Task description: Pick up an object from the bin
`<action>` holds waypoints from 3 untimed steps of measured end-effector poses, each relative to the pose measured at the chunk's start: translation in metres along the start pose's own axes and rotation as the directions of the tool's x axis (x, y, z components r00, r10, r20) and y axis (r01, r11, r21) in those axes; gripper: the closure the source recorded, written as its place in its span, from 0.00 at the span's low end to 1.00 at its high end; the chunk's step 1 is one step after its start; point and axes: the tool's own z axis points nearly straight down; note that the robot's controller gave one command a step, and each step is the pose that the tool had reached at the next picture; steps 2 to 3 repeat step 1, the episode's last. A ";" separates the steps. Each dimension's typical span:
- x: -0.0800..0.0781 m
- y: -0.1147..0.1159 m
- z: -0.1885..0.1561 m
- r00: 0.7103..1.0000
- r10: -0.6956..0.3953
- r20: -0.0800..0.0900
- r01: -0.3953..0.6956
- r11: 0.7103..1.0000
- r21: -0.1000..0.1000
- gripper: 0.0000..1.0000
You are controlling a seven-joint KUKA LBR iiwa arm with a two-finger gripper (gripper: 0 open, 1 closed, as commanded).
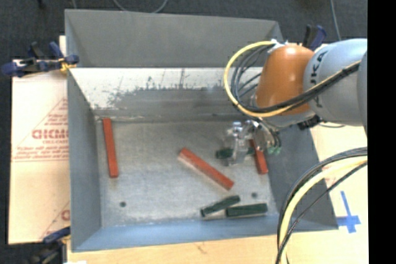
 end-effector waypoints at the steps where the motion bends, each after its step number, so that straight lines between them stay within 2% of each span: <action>1: -0.005 -0.002 -0.142 0.998 0.064 0.009 -0.064 0.998 -0.001 1.00; 3: -0.005 -0.002 -0.142 0.998 0.064 0.009 -0.064 0.998 -0.001 1.00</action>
Offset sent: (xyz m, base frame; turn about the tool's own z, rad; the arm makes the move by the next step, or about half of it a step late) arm 0.0016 -0.0002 0.1353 0.0653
